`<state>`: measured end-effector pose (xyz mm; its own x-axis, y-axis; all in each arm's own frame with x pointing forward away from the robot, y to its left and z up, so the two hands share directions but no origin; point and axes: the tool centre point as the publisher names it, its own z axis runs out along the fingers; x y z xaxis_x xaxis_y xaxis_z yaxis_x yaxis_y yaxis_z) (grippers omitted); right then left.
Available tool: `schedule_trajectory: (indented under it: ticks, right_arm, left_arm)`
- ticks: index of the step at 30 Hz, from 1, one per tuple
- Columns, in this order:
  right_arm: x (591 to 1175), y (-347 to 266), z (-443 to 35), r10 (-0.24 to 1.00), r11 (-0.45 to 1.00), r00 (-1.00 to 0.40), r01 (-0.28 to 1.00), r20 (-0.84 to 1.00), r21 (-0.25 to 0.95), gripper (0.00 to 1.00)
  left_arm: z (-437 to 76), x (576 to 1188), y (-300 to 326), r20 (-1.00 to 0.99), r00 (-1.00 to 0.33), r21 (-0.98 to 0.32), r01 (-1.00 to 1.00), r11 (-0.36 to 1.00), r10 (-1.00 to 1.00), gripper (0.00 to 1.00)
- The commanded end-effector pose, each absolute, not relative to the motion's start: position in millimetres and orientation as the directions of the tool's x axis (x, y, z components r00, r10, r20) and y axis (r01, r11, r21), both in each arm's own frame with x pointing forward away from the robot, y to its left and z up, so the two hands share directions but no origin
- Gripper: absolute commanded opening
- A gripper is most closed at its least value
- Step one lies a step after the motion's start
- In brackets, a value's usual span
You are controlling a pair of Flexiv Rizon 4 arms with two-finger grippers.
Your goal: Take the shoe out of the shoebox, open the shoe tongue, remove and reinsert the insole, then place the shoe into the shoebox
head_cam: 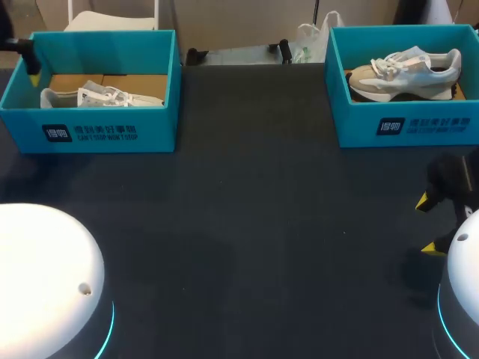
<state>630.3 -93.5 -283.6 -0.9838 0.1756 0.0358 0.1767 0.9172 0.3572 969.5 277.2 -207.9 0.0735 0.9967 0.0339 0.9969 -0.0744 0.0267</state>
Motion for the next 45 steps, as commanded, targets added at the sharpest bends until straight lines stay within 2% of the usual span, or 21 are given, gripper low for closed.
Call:
schedule_trajectory:
  ticks: [1, 5, 11, 17, 18, 20, 21, 34, 36, 41, 45]
  right_arm:
    - [629.4, -93.0, -284.0, 0.176, 0.918, -0.984, 0.177, 0.034, 0.355, 1.00]
    - [629.4, -93.0, -284.0, 0.176, 0.918, -0.984, 0.177, 0.034, 0.355, 1.00]
    - [687.1, -87.5, -247.0, 0.189, 0.930, -0.982, 0.186, 0.022, 0.318, 1.00]
    - [750.1, -95.5, -221.1, 0.352, 0.912, -0.933, 0.361, 0.082, 0.197, 1.00]
    - [759.5, -96.8, -217.1, 0.385, 0.896, -0.918, 0.397, 0.096, 0.201, 1.00]
    - [778.0, -103.3, -212.8, 0.493, 0.853, -0.863, 0.505, 0.112, 0.131, 1.00]
    - [787.5, -105.1, -209.8, 0.518, 0.838, -0.850, 0.526, 0.093, 0.147, 1.00]
    - [796.1, -103.9, -207.2, 0.506, 0.846, -0.859, 0.512, 0.081, 0.148, 1.00]
    - [801.9, -114.7, -205.4, 0.564, 0.798, -0.820, 0.571, 0.098, 0.192, 1.00]
    - [855.1, -150.8, -193.9, 0.757, 0.636, -0.646, 0.763, 0.096, 0.114, 1.00]
    - [902.6, -176.2, -184.4, 0.821, 0.565, -0.568, 0.823, 0.065, 0.056, 1.00]
  left_arm:
    - [-204.2, 960.7, 279.7, 0.032, 0.075, 0.038, 0.996, -0.076, 0.997, 1.00]
    - [-204.2, 960.7, 279.7, 0.032, 0.075, 0.038, 0.996, -0.076, 0.997, 1.00]
    - [-204.2, 960.7, 279.7, 0.032, 0.075, 0.038, 0.996, -0.076, 0.997, 1.00]
    - [-204.2, 960.7, 279.7, 0.032, 0.075, 0.038, 0.996, -0.076, 0.997, 1.00]
    - [-204.2, 960.7, 279.7, 0.032, 0.075, 0.038, 0.996, -0.076, 0.997, 1.00]
    - [-204.2, 960.7, 279.7, 0.032, 0.075, 0.038, 0.996, -0.076, 0.997, 1.00]
    - [-204.2, 960.7, 279.7, 0.032, 0.075, 0.038, 0.996, -0.076, 0.997, 1.00]
    - [-204.2, 960.7, 279.7, 0.032, 0.075, 0.038, 0.996, -0.076, 0.997, 1.00]
    - [-204.2, 960.7, 279.7, 0.032, 0.075, 0.038, 0.996, -0.076, 0.997, 1.00]
    - [-204.2, 960.7, 279.7, 0.032, 0.075, 0.038, 0.996, -0.076, 0.997, 1.00]
    - [-204.2, 960.7, 279.7, 0.032, 0.075, 0.038, 0.996, -0.076, 0.997, 1.00]
